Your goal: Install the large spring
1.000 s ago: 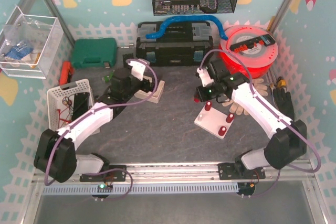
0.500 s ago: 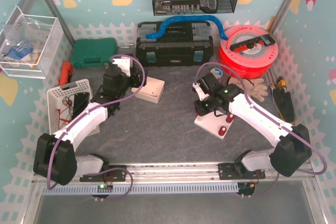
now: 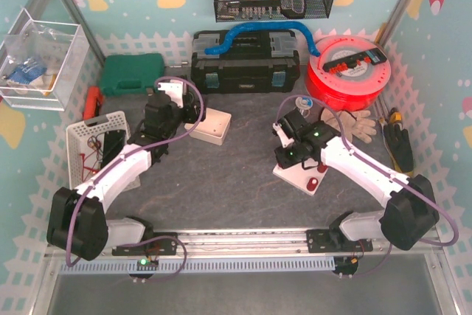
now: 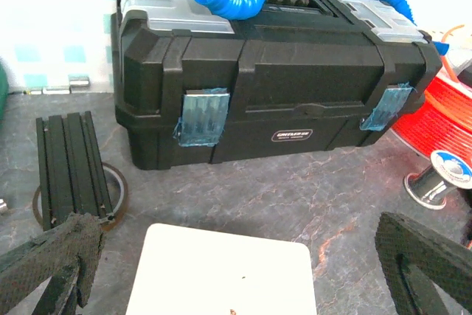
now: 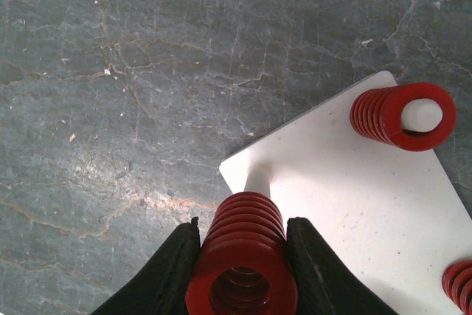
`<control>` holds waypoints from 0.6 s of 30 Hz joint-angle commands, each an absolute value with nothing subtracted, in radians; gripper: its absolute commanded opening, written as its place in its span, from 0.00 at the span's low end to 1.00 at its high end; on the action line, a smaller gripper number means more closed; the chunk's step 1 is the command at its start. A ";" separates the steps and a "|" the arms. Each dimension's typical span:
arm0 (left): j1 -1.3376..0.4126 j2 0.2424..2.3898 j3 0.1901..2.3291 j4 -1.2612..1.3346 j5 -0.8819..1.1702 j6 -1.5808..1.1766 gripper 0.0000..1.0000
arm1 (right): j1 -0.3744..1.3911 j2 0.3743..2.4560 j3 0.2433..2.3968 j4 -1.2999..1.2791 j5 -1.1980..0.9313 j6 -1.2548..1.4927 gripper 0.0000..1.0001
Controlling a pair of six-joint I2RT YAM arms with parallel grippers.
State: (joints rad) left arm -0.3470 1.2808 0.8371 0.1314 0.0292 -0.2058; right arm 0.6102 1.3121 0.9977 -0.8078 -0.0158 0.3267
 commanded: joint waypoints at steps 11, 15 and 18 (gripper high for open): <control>-0.335 1.297 0.855 0.122 0.025 -0.216 0.99 | 0.617 1.354 0.922 -0.670 0.012 0.361 0.06; -0.335 1.295 0.855 0.121 0.022 -0.215 0.99 | 0.617 1.379 0.927 -0.654 0.011 0.377 0.22; -0.334 1.290 0.851 0.123 0.017 -0.216 0.99 | 0.617 1.391 0.939 -0.653 0.016 0.382 0.34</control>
State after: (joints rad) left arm -0.3416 1.2903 0.8375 0.1307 0.0292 -0.2062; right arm 0.6106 1.3792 0.9291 -0.6834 0.0074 0.3611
